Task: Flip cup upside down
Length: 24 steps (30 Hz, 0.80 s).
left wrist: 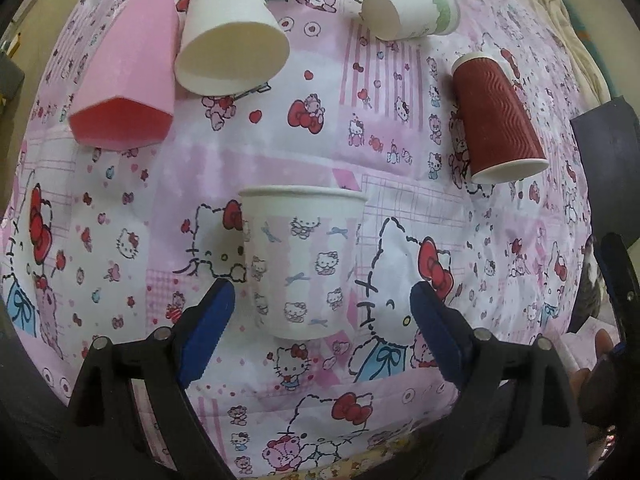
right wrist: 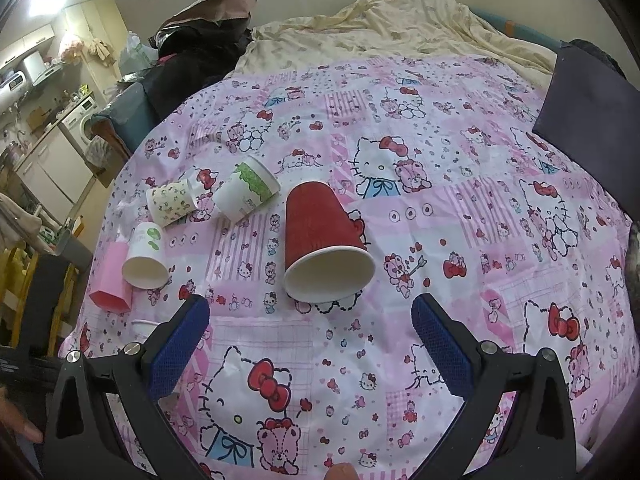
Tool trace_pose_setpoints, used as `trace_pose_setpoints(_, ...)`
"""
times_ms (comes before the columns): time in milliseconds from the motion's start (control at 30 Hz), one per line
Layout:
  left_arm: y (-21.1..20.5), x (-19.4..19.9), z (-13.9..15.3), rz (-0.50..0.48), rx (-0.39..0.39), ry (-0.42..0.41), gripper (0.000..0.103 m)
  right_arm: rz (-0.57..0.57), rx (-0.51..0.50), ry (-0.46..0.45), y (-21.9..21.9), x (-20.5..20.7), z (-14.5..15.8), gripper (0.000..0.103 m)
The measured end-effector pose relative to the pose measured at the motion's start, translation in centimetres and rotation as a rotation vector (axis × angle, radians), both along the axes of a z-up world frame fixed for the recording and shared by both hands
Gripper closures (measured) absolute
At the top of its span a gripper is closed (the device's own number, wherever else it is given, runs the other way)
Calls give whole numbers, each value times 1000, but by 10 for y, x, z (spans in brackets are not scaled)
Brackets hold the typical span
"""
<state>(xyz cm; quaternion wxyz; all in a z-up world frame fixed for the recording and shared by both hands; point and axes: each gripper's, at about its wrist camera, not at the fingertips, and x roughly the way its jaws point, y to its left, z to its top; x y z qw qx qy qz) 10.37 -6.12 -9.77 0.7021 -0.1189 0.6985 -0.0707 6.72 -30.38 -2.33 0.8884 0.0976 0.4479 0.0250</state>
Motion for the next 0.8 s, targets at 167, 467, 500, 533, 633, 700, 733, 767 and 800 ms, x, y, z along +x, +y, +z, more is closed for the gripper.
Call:
trace_pose_setpoints(167, 15, -9, 23, -25, 9, -73, 16, 26, 32, 23, 3, -2, -4, 0)
trace_pose_setpoints(467, 83, -45, 64, -18, 65, -252, 16, 111, 194, 109, 41, -28, -33, 0)
trace_pose_setpoints(500, 85, -46, 65, -12, 81, -270, 16, 128, 207, 119, 51, -30, -37, 1)
trace_pose_setpoints(533, 91, -50, 65, 1, 107, -296, 16, 138, 211, 124, 59, -32, -39, 5)
trace_pose_setpoints(633, 101, -51, 59, 32, 117, -315, 16, 185, 223, 148, 89, -37, -52, 16)
trace_pose_setpoints(700, 104, -51, 58, 36, 122, -331, 16, 207, 232, 152, 106, -40, -59, 17)
trace_pose_setpoints(733, 105, -51, 58, 38, 113, -337, 16, 220, 228, 153, 115, -41, -63, 18)
trace_pose_setpoints(767, 107, -50, 58, 42, 75, -342, 16, 228, 223, 151, 123, -41, -67, 18)
trace_pose_setpoints(800, 108, -50, 59, 49, 56, -340, 16, 235, 225, 146, 131, -41, -71, 18)
